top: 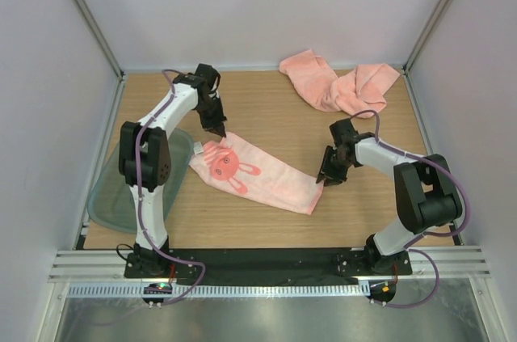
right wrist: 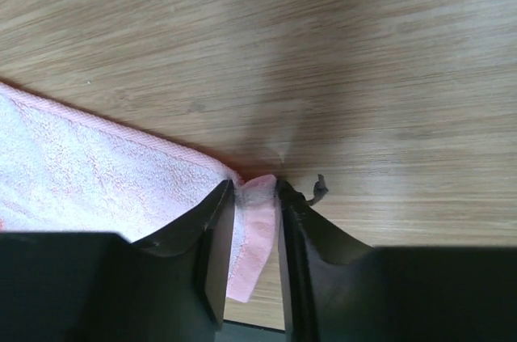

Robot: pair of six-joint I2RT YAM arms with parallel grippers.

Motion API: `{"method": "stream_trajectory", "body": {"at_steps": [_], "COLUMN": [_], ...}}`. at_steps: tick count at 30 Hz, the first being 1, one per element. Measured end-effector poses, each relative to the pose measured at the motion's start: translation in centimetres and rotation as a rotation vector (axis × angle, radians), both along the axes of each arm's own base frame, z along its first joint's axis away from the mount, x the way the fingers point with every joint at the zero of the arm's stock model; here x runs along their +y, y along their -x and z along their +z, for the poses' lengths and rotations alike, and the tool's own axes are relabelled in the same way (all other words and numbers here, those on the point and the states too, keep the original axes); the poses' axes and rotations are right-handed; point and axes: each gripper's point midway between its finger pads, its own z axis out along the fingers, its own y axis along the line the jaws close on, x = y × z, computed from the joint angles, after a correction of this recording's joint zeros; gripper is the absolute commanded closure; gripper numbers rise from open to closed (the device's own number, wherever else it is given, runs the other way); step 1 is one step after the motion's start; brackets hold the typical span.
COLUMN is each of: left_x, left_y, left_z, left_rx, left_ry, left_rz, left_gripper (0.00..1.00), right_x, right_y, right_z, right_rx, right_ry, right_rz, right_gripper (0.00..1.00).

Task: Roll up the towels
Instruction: Flatten the towel

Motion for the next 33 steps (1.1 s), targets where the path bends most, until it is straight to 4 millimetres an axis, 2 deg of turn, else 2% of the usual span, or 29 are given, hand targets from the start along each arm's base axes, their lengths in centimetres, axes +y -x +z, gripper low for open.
{"method": "stream_trajectory", "body": {"at_steps": [6,11,13,15,19,21,24,28,33], "left_x": [0.0,0.2,0.4,0.7,1.8,2.2,2.8,3.2,3.7], "left_y": [0.0,0.5,1.1,2.0,4.9,6.5,9.5,14.2,19.2], "left_z": [0.0,1.2,2.6,4.2,8.6,10.5,12.7,14.3,16.6], "left_rx": [-0.001,-0.023,-0.044,-0.077,-0.173,-0.224,-0.287,-0.354,-0.436], "left_ry": [0.000,0.006,0.012,0.016,0.033,0.045,0.064,0.098,0.174], "left_rz": [-0.001,0.000,0.000,0.002,0.006,0.004,-0.011,-0.055,-0.087], "left_gripper": [1.00,1.00,1.00,1.00,1.00,1.00,1.00,1.00,1.00], "right_x": [0.0,-0.3,-0.4,-0.4,-0.2,-0.2,-0.5,-1.4,-4.4], "right_y": [-0.1,-0.3,-0.9,-1.7,-2.5,-1.7,0.5,4.5,9.9], "right_z": [-0.1,0.8,2.6,5.4,13.9,18.0,21.6,24.3,26.4], "right_rx": [-0.006,-0.019,-0.064,-0.139,-0.388,-0.506,-0.612,-0.719,-0.858], "right_ry": [-0.001,0.019,0.022,0.011,-0.056,-0.098,-0.144,-0.201,-0.219], "right_rz": [0.002,-0.003,-0.004,-0.005,0.000,0.008,0.014,-0.015,-0.149], "right_gripper": [0.98,0.99,0.99,0.99,0.99,0.99,0.99,0.99,0.99]}}
